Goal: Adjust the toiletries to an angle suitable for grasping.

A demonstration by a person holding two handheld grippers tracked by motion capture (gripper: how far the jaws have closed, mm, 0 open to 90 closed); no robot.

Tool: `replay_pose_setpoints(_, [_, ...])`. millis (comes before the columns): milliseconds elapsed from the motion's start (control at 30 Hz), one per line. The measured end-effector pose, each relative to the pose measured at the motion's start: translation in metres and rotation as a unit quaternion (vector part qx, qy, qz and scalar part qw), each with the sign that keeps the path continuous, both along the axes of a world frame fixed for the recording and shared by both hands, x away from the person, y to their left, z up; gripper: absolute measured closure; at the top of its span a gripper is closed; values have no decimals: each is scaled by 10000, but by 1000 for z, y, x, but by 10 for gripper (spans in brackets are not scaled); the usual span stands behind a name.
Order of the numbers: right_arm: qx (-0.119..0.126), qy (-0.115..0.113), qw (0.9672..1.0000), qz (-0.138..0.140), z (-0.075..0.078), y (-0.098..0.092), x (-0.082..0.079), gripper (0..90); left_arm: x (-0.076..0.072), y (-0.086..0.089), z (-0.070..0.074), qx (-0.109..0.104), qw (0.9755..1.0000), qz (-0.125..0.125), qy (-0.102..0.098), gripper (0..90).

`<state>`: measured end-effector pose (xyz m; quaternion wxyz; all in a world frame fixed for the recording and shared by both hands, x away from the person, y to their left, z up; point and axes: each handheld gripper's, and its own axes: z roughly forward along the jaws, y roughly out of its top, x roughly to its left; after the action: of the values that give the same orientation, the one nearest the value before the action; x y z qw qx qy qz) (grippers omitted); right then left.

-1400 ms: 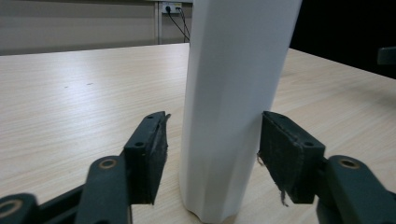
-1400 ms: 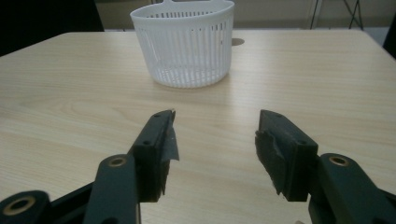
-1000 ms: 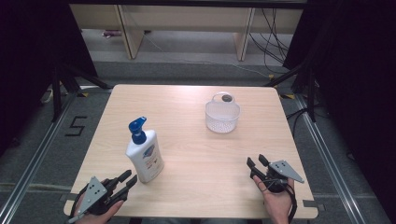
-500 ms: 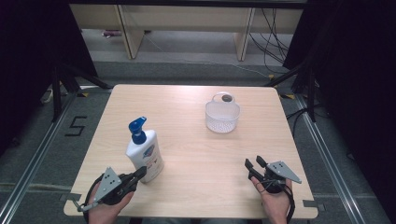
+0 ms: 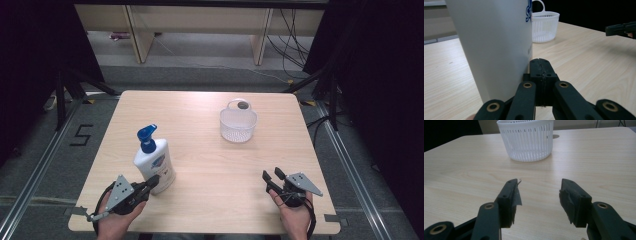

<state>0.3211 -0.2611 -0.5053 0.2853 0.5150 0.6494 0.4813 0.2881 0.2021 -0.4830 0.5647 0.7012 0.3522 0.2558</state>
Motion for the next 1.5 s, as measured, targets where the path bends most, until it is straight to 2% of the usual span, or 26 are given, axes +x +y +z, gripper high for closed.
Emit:
replay_pose_setpoints(100, [41,33,10000,37,1,-1,-1,490,1,3,0,-17,10000,45,9,897])
replay_pose_setpoints(167, [96,-21,9999,74,1,0,-1,489,2,6,0,-16,10000,85,21,897])
replay_pose_setpoints(200, [20,-26,10000,29,0,0,0,488,4,7,-1,-14,9999,114,16,897])
replay_pose_setpoints(267, [152,63,9998,64,0,2,-1,488,6,9,-1,7,9999,149,41,897])
replay_pose_setpoints(333, [131,17,9998,119,0,1,0,488,8,10,-2,-56,9999,160,28,897])
replay_pose_setpoints(367, [107,91,9999,1,0,2,-1,487,8,12,-2,-48,9997,215,51,897])
replay_pose_setpoints(400, [72,43,10000,7,-1,1,0,486,9,14,-2,-24,9996,255,74,897])
replay_pose_setpoints(633, [74,78,9999,-12,-1,1,1,483,11,18,-4,-56,9989,467,91,896])
replay_pose_setpoints(667, [68,73,9999,-12,-1,1,0,482,11,19,-4,-12,9985,533,148,896])
replay_pose_setpoints(733, [26,44,10000,-25,-1,0,0,477,12,21,-5,-60,9979,620,166,896])
replay_pose_setpoints(800, [71,55,10000,18,-1,0,0,471,12,24,-5,-35,9977,659,170,895])
replay_pose_setpoints(867, [7,70,9999,-90,-2,2,1,463,13,26,-6,-43,9974,705,172,893])
replay_pose_setpoints(1033, [66,-46,10000,60,1,8,0,410,11,29,-8,-83,9971,748,143,855])
replay_pose_setpoints(1067, [90,-102,9999,62,2,11,0,397,10,31,-9,-163,9971,733,89,836])
replay_pose_setpoints(1100, [88,-331,9993,179,7,19,-2,385,8,32,-9,-139,9972,729,89,758])
replay_pose_setpoints(1133, [14,-316,9992,234,11,21,-3,381,6,35,-10,-198,9972,722,32,716])
replay_pose_setpoints(1167, [163,-399,9985,331,12,27,-4,379,4,37,-11,-204,9972,724,6,678])
replay_pose_setpoints(1233, [165,-524,9973,484,20,40,-5,378,1,40,-13,-208,9968,774,-2,582])
replay_pose_setpoints(1300, [305,-489,9964,615,31,58,-9,377,-2,42,-14,-206,9968,770,30,505])
replay_pose_setpoints(1333, [216,-626,9946,800,36,64,-7,376,-2,42,-15,-251,9969,744,8,473])
replay_pose_setpoints(1367, [216,-626,9946,800,36,64,-7,376,-2,42,-15,-251,9969,744,8,449])
replay_pose_setpoints(1400, [198,-775,9918,999,47,79,-7,375,-4,43,-17,-252,9971,712,-1,422])
replay_pose_setpoints(1433, [198,-775,9918,999,47,79,-7,375,-4,43,-17,-252,9971,712,-1,405])
replay_pose_setpoints(1467, [254,-789,9891,1218,58,97,-6,374,-6,44,-17,-182,9970,742,103,382])
replay_pose_setpoints(1500, [204,-839,9878,1299,63,105,-5,374,-7,44,-18,-183,9966,783,149,367])
